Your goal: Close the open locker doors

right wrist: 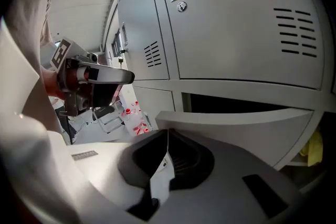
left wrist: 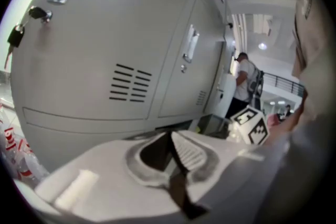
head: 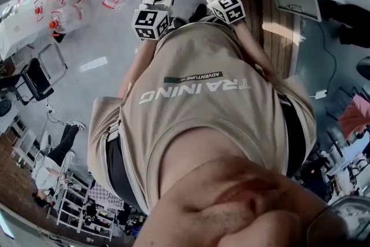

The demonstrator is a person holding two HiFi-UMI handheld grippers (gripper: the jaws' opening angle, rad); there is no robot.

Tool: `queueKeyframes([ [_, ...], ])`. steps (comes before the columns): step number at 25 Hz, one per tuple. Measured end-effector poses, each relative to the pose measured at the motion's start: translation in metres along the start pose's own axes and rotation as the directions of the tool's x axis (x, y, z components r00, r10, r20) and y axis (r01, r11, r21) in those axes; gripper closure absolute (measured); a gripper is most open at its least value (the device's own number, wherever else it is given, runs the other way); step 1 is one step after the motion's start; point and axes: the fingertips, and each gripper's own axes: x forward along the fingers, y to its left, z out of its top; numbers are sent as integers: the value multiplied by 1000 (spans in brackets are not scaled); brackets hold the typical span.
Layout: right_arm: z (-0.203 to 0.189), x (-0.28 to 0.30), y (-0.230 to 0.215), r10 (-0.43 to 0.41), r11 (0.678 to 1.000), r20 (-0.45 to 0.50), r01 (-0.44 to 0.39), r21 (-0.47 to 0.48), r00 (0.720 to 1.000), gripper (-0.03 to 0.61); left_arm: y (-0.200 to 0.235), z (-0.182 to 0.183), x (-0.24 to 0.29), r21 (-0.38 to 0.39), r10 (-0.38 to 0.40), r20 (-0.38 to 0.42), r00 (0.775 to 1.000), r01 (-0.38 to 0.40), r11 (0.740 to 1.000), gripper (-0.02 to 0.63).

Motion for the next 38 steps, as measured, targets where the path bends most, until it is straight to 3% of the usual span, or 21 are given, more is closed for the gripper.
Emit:
queueKeyframes([
  [13,29,45,-29,95,994,6,-95,-47,995,563,19,9,31,13,97,-18,995,-97,995,614],
  [24,36,56,-47,66,997,-19,-67,-43,998,563,25,8,33,-17,149,-8,989,-149,989,614],
  [30,31,39,-52,19,1000,-1,-19,22,1000,563,6,7,49,14,44,-33,998,-44,999,614],
  [34,12,13,-56,-100,989,0,99,112,995,563,-15,4,55,64,-99,-75,992,104,993,614],
  [38,-10,-21,-49,-224,953,0,219,211,975,563,-34,-1,54,129,-213,-115,970,227,965,614],
])
